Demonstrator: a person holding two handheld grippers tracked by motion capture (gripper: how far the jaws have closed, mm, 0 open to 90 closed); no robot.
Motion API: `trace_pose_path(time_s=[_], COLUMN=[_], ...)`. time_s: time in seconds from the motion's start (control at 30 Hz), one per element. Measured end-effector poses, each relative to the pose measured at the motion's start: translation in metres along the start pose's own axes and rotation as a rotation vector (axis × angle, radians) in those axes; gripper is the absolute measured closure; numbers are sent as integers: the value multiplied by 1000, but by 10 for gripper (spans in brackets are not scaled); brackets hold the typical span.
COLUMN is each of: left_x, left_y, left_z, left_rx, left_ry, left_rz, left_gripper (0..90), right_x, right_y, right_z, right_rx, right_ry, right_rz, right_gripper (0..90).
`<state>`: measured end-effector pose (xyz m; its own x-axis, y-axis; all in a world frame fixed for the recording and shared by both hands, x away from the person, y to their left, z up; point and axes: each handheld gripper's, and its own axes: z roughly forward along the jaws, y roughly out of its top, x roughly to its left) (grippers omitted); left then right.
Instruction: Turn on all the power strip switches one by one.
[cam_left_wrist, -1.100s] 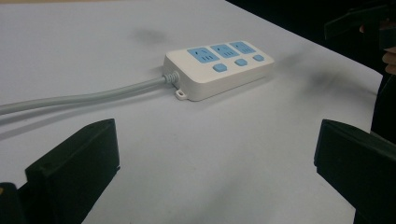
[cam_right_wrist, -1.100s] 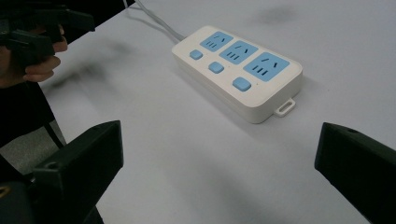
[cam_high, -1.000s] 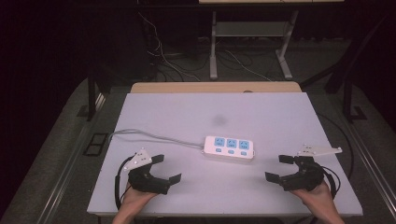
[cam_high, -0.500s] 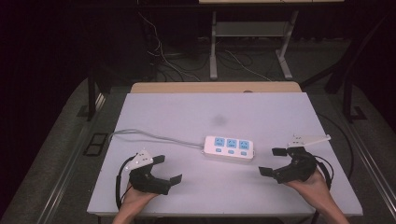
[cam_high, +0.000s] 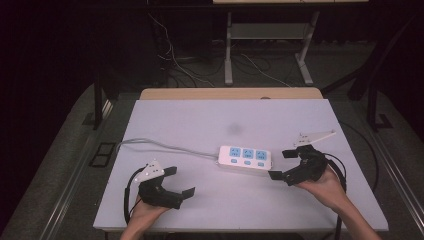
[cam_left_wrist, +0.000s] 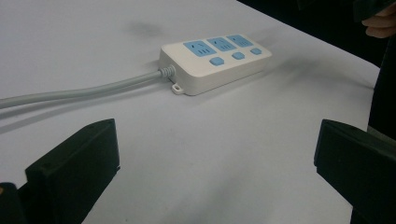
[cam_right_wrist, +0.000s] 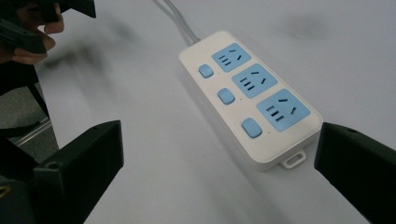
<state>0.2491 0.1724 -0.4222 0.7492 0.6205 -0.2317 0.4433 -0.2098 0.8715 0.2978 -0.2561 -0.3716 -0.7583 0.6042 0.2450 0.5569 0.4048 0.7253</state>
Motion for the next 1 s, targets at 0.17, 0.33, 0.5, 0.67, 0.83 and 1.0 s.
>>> trace_pose_path(time_s=[0.17, 0.33, 0.5, 0.67, 0.83, 1.0], left_x=[0, 1, 0, 1, 1, 1], left_y=[0, 0, 0, 0, 0, 0], left_z=[0, 0, 0, 0, 0, 1], left_rx=[0, -1, 0, 2, 1, 7], left_ry=[-2, -3, -3, -2, -2, -2], left_rz=[-1, -2, -1, -1, -2, 2], left_gripper=[0, 0, 0, 0, 0, 0], right_x=[-3, -4, -6, -11, -15, -18], right_y=[6, 12, 18, 23, 26, 27], right_z=[6, 12, 19, 25, 32, 37], right_rx=[18, 44, 78, 108, 138, 156], right_ry=[-6, -2, -6, -8, -6, -1], right_rz=[-10, -24, -38, -50, -57, -77], right_gripper=[11, 12, 12, 12, 16, 206])
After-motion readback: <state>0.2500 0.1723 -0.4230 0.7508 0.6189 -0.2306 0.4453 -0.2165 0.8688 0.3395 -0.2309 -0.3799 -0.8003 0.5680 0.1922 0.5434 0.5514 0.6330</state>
